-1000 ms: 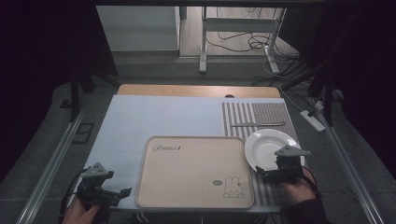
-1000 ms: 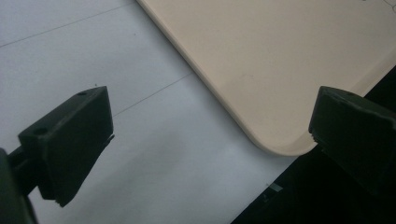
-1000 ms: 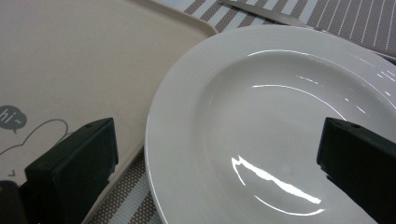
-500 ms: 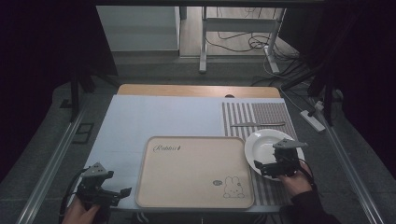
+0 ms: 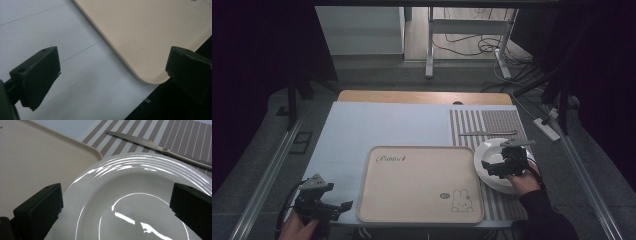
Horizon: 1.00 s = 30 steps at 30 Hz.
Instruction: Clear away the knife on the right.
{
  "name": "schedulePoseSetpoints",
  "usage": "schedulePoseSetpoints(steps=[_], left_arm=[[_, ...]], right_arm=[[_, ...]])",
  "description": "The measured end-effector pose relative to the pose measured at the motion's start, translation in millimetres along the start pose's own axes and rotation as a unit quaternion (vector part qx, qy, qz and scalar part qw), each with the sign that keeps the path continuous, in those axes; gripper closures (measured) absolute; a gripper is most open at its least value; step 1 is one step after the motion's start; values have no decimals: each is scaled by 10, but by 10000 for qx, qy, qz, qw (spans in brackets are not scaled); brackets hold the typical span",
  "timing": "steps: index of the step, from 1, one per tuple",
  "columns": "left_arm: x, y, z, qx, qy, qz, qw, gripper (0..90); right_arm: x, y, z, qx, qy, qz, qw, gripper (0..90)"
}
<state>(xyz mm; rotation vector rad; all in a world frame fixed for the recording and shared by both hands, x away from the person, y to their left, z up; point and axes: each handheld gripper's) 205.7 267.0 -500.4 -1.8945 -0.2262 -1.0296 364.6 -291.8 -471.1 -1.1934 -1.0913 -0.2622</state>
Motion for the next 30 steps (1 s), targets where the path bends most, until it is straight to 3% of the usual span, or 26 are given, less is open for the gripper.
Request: schedulePoseSetpoints(steps=[9, 30], left_arm=[[0, -1, 1, -4, 0, -7, 10000, 7], [4, -1, 8, -35, -1, -17, 10000, 4]], right_arm=[[103, 124, -99, -104, 35, 71, 9999, 0], [378, 485, -485, -460, 204, 284, 9983, 0]])
Point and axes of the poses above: each handheld gripper's, and its own axes: y roughly forward along the jaws, x roughly out of its top, z roughly to its left, and after that the axes turned 6 degrees about -z, right-handed
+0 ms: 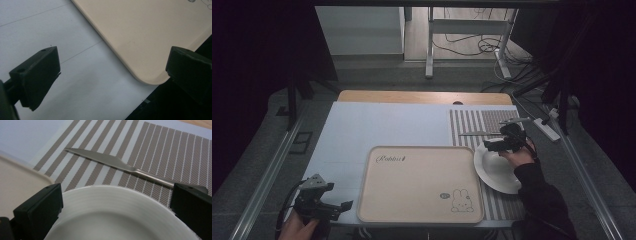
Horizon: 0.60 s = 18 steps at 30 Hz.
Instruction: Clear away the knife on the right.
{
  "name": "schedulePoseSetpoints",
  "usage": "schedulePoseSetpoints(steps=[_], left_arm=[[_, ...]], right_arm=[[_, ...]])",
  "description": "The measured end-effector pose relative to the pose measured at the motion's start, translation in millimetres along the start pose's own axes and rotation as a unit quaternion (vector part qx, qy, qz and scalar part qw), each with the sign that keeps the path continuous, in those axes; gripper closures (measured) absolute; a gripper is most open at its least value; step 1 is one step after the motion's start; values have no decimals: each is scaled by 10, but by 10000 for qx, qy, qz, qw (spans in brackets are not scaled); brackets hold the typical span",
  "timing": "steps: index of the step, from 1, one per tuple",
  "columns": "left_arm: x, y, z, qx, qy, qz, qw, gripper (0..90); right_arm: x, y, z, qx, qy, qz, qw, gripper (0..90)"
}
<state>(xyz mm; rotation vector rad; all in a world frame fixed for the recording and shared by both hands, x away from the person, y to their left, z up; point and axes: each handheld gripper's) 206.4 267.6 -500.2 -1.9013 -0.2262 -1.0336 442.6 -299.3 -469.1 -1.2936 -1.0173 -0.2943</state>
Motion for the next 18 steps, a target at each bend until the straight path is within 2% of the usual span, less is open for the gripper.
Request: schedulePoseSetpoints(steps=[9, 13, 14, 18], left_arm=[[0, 0, 2, -5, -1, -6, 10000, 2], [0, 0, 2, -7, -1, -6, 10000, 1], [0, -1, 3, -9, -2, -8, 10000, 2], [0, 0, 3, -7, -1, -8, 10000, 1]], right_arm=[[125, 153, -149, -121, 104, 87, 9998, 0], [179, 233, -243, -183, 203, 140, 9995, 0], [201, 274, -301, -167, 309, 173, 9992, 0], [225, 330, -385, -260, 319, 233, 9989, 0]])
Point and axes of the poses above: each handheld gripper's, and its own axes: y roughly forward along the jaws, x roughly out of its top, z roughly to its left, and after that the axes turned 6 degrees about -z, right-handed
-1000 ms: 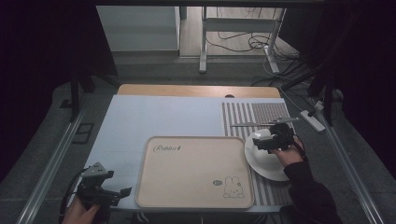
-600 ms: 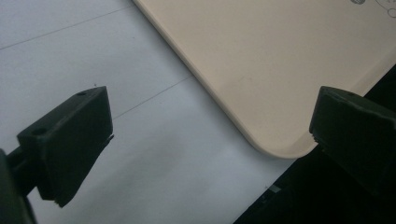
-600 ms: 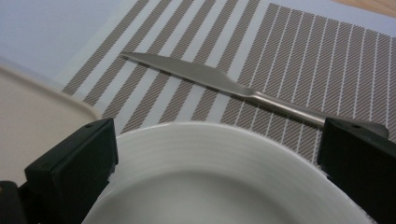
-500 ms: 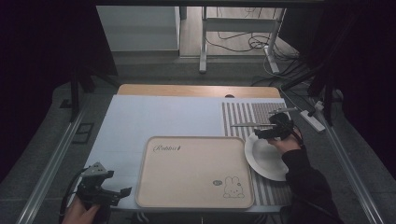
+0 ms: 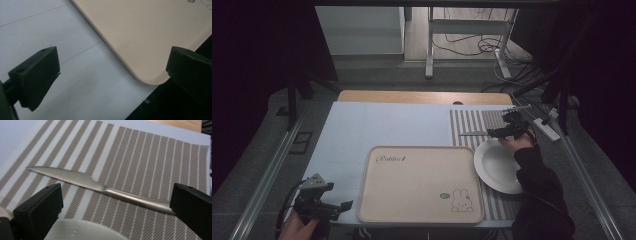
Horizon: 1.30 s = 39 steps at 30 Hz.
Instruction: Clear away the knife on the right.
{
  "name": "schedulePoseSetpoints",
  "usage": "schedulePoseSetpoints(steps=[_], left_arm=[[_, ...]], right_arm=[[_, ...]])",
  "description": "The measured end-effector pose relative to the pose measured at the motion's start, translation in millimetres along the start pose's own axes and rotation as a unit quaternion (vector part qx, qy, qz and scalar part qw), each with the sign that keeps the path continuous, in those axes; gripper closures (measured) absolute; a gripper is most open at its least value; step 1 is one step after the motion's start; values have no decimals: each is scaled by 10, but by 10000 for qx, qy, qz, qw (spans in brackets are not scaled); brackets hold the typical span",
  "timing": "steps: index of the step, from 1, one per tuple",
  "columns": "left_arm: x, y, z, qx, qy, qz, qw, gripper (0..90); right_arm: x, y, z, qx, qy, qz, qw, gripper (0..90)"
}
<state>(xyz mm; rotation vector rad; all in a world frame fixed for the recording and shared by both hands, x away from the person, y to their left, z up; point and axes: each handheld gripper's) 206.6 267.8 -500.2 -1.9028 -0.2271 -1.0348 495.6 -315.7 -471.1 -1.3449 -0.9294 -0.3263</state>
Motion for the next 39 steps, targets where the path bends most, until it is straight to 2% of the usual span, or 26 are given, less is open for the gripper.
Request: schedulePoseSetpoints(steps=[4, 7, 8, 9, 10, 11, 12, 13, 14, 15, 16, 17, 18, 19, 20, 21, 24, 25, 31, 35, 39], left_arm=[[0, 0, 1, -4, -1, 0, 10000, 1], [0, 0, 0, -1, 1, 2, 10000, 1], [1, 1, 0, 0, 2, 3, 10000, 2], [1, 1, -1, 1, 4, 4, 10000, 2], [1, 1, -1, 1, 4, 5, 10000, 2], [1, 1, -1, 2, 5, 7, 10000, 2], [1, 1, -1, 3, 9, 6, 10000, 2], [1, 1, -2, 4, 8, 7, 10000, 2], [1, 2, -1, 3, 9, 9, 10000, 2], [2, 2, -1, 2, 8, 9, 10000, 2], [2, 2, -1, 3, 9, 9, 10000, 2], [1, 1, -2, 4, 12, 7, 10000, 3], [1, 2, -3, 3, 10, 3, 10000, 3], [1, 2, -3, 2, 11, 4, 10000, 3], [2, 2, -3, 2, 9, 3, 10000, 3], [2, 3, -2, 1, 10, 2, 10000, 3], [3, 3, -3, 3, 21, 9, 10000, 3], [3, 3, -4, 4, 23, 10, 10000, 3], [1, 2, -2, 1, 13, -1, 10000, 3], [2, 3, -3, 3, 23, 11, 10000, 4], [3, 6, -6, 10, 32, 16, 10000, 5]], right_arm=[[29, 83, -121, -110, 50, 88, 9999, 0], [35, 114, -149, -145, 31, 149, 9998, 0], [45, 136, -167, -180, -48, 183, 9997, 46], [45, 136, -167, -180, -48, 183, 9997, 46], [57, 139, -179, -285, -169, 147, 9993, 165], [57, 139, -179, -285, -169, 147, 9993, 165], [66, 142, -189, -281, -191, 154, 9993, 226], [82, 152, -206, -254, -214, 229, 9992, 343], [82, 152, -206, -254, -214, 229, 9992, 343], [97, 156, -221, -343, -268, 292, 9986, 477], [97, 156, -221, -343, -268, 292, 9986, 477], [112, 174, -255, -215, -177, 385, 9989, 606], [121, 187, -276, -138, -141, 463, 9987, 685], [121, 187, -276, -138, -141, 463, 9987, 685], [127, 202, -296, -41, -110, 528, 9985, 745], [137, 241, -326, 14, -113, 645, 9979, 896], [143, 282, -342, -54, -182, 750, 9970, 900], [148, 336, -370, -103, -177, 934, 9954, 900], [93, 440, -465, -383, -232, 1063, 9933, 900], [35, 394, -541, -368, -105, 982, 9944, 900], [-22, 311, -579, -315, -70, 1097, 9934, 900]])
Point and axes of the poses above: each handheld gripper's, and its own axes: y roughly forward along the jaws, x roughly out of its top, z roughly to its left, and after that the axes turned 6 degrees about -z, right-handed
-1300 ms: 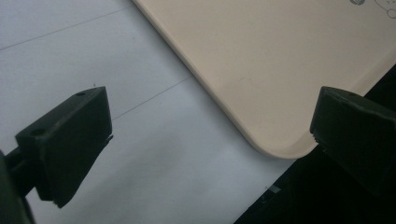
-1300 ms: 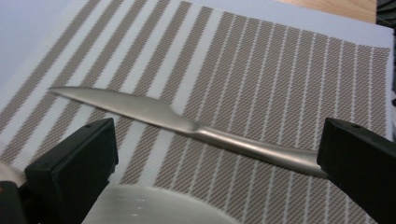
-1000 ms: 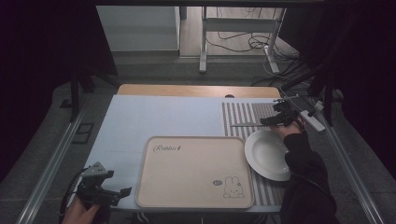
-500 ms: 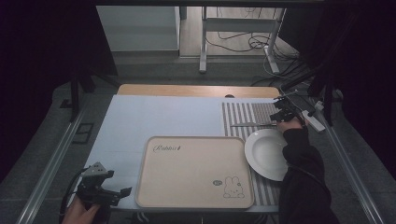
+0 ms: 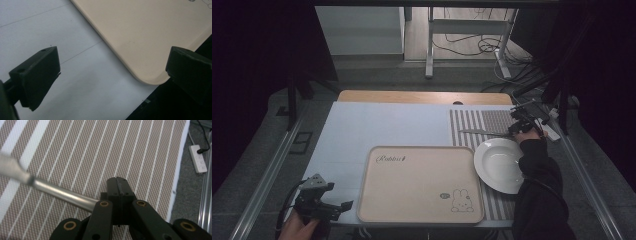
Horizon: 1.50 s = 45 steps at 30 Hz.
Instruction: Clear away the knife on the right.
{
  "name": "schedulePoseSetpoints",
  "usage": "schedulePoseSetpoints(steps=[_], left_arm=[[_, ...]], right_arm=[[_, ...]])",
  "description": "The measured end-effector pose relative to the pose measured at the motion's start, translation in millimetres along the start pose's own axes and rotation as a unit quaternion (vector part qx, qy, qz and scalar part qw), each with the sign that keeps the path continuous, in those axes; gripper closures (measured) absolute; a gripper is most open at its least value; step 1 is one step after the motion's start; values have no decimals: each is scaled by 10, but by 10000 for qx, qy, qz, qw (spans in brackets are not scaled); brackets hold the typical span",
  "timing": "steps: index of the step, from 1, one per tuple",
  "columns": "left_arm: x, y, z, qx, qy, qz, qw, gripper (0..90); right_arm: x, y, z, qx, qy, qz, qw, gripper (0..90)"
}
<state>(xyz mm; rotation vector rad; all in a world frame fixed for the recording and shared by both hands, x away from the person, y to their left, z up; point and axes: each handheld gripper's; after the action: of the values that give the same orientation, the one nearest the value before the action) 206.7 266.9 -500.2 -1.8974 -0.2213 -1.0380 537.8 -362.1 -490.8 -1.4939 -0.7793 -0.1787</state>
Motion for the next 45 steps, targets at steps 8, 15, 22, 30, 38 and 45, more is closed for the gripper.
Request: schedulePoseSetpoints(steps=[8, 15, 22, 30, 38, 45], left_arm=[[4, 6, -2, 4, 6, 18, 10000, 7], [7, 12, -4, 4, 10, 26, 10000, 8], [10, 13, -3, 8, 17, 39, 10000, 9], [10, 13, -3, 6, 20, 36, 10000, 9], [8, 11, -2, -4, 15, 19, 10000, 9], [6, 8, -1, -3, 19, 12, 10000, 9]], right_arm=[[-175, -146, -15, 331, -49, 180, 9993, 900], [-265, -228, 65, 521, -167, 303, 9980, 900], [-242, -272, 32, 412, -108, 217, 9989, 805], [17, -270, 54, 379, 145, 34, 9992, 195], [167, -94, 215, 398, 21, 336, 9986, 10], [195, 121, 334, 420, -206, 734, 9962, 60]])
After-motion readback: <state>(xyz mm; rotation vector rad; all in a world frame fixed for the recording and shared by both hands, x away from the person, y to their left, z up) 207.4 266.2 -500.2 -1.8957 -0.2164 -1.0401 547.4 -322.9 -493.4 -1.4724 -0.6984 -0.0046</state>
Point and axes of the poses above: each handheld gripper's, and its own axes: y roughly forward along the jaws, x roughly out of its top, z roughly to its left, and after that the axes turned 6 degrees about -z, right-handed
